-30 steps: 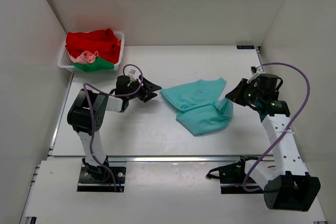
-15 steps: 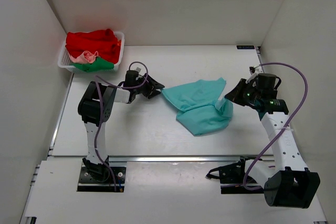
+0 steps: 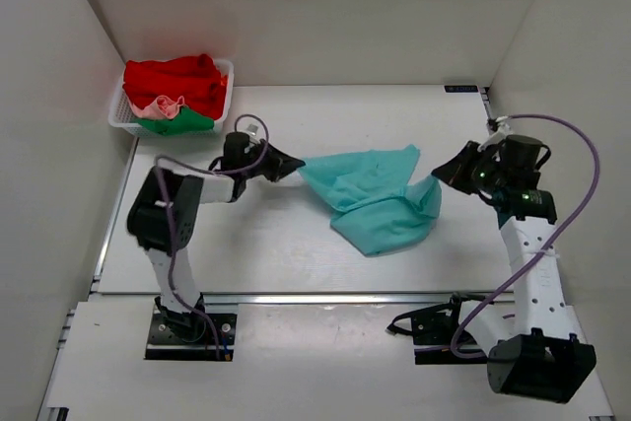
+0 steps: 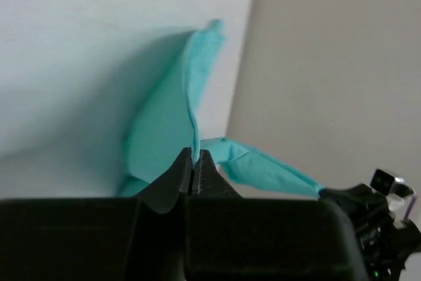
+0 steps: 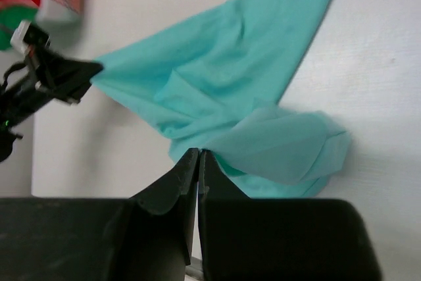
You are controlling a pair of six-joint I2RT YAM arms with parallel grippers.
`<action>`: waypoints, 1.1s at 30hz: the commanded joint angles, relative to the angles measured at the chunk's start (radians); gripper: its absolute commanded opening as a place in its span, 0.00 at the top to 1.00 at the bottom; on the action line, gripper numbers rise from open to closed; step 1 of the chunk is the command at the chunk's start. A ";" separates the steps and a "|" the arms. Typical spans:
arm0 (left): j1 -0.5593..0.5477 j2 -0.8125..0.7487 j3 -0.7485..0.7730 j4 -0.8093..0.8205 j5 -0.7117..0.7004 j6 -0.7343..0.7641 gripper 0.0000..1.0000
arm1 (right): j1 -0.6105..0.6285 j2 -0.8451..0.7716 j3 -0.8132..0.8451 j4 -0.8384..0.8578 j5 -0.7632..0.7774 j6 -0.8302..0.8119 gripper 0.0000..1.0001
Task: Fold and stack the t-shirts
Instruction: Flatten out the tshirt
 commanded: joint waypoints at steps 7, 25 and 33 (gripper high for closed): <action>0.135 -0.814 0.293 -0.558 -0.235 0.239 1.00 | -0.053 -0.064 0.612 -0.001 -0.068 0.030 1.00; 0.228 -0.798 0.470 -0.726 -0.054 0.268 1.00 | -0.145 0.137 0.859 0.163 -0.297 0.216 1.00; 0.229 -0.378 0.687 -0.715 0.006 0.373 1.00 | -0.093 0.379 0.916 0.234 -0.231 0.152 1.00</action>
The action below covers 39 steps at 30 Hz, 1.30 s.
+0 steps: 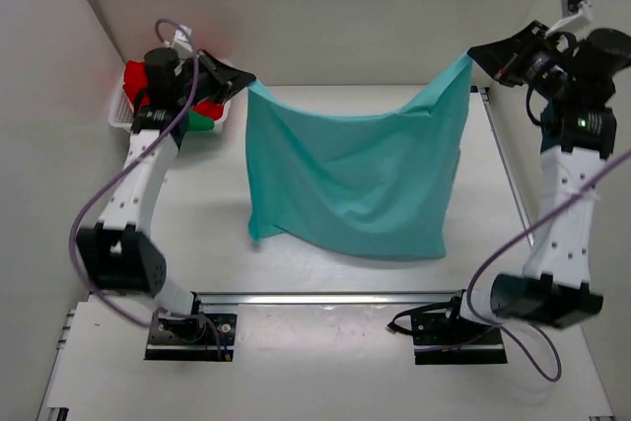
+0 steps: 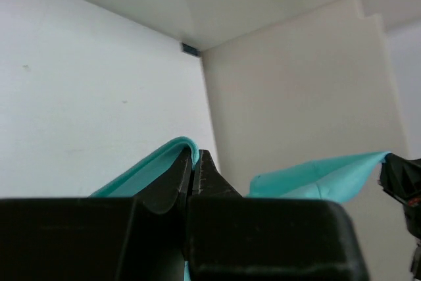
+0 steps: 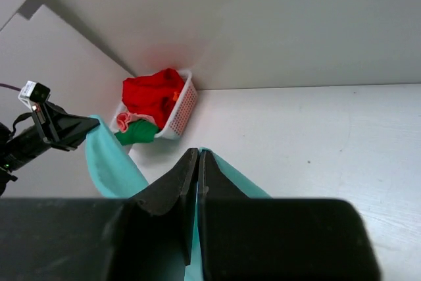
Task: Fold and stack the t-shirts
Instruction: Flatten out the tshirt
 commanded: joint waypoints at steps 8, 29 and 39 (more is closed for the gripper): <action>0.068 0.372 0.725 -0.174 0.040 0.106 1.00 | -0.091 0.383 0.568 0.183 -0.086 0.125 1.00; 0.031 -0.328 -0.603 0.103 0.037 0.141 1.00 | 0.117 -0.433 -0.712 -0.023 0.250 -0.097 1.00; 0.022 -0.625 -1.033 -0.058 -0.098 0.235 1.00 | 0.373 -0.847 -1.187 -0.327 0.395 0.103 1.00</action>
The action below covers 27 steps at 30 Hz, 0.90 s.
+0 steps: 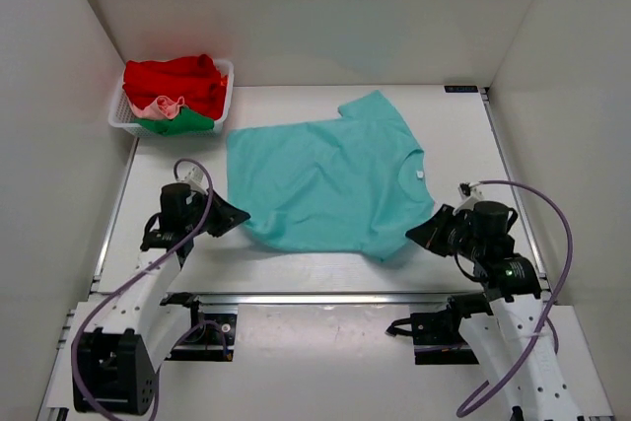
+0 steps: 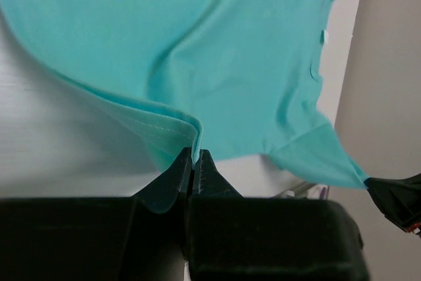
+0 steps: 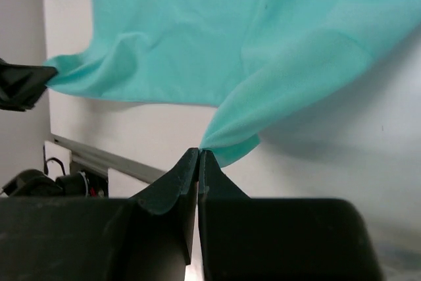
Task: Fold and stack the t-shirts
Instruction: Flatten out the tshirt
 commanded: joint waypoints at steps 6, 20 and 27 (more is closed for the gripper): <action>0.000 -0.175 -0.100 -0.099 -0.087 0.056 1.00 | -0.057 -0.078 -0.030 -0.194 -0.012 -0.072 1.00; 0.034 -0.252 -0.095 -0.239 -0.380 -0.030 1.00 | -0.021 0.190 0.022 -0.007 -0.003 -0.176 1.00; 0.026 -0.161 -0.074 -0.204 -0.448 -0.047 1.00 | -0.051 0.388 0.116 0.103 -0.007 -0.219 1.00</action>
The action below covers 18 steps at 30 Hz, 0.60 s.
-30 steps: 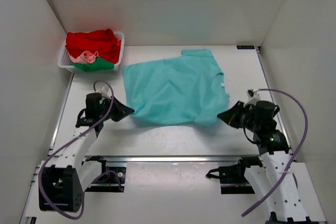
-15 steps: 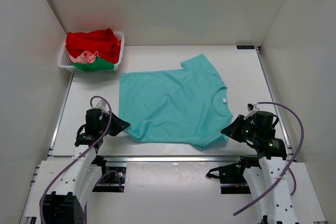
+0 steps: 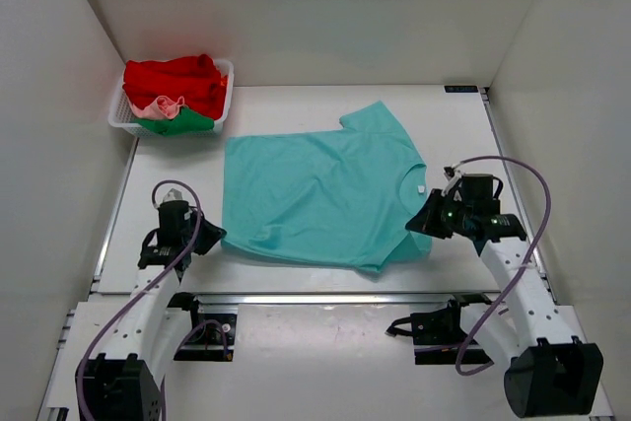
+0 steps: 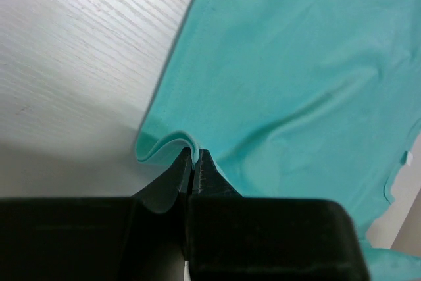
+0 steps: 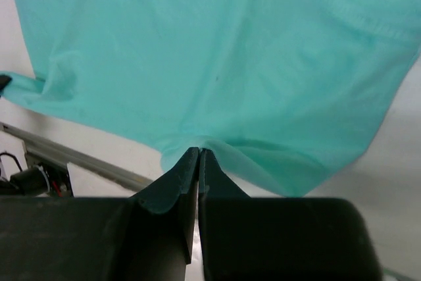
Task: Fold and stack the t-shirts
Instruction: Flatten out the tshirt, then fold the flattened tshirt in 1/3 of the way
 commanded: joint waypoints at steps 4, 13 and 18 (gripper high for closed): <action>-0.012 0.068 0.018 0.066 -0.054 -0.047 1.00 | -0.054 0.141 0.117 0.131 0.006 -0.067 0.99; -0.009 0.249 0.105 0.112 -0.064 0.001 1.00 | -0.082 0.316 0.258 0.193 0.003 -0.099 1.00; -0.015 0.381 0.182 0.112 -0.048 0.041 1.00 | -0.091 0.389 0.305 0.214 0.006 -0.102 1.00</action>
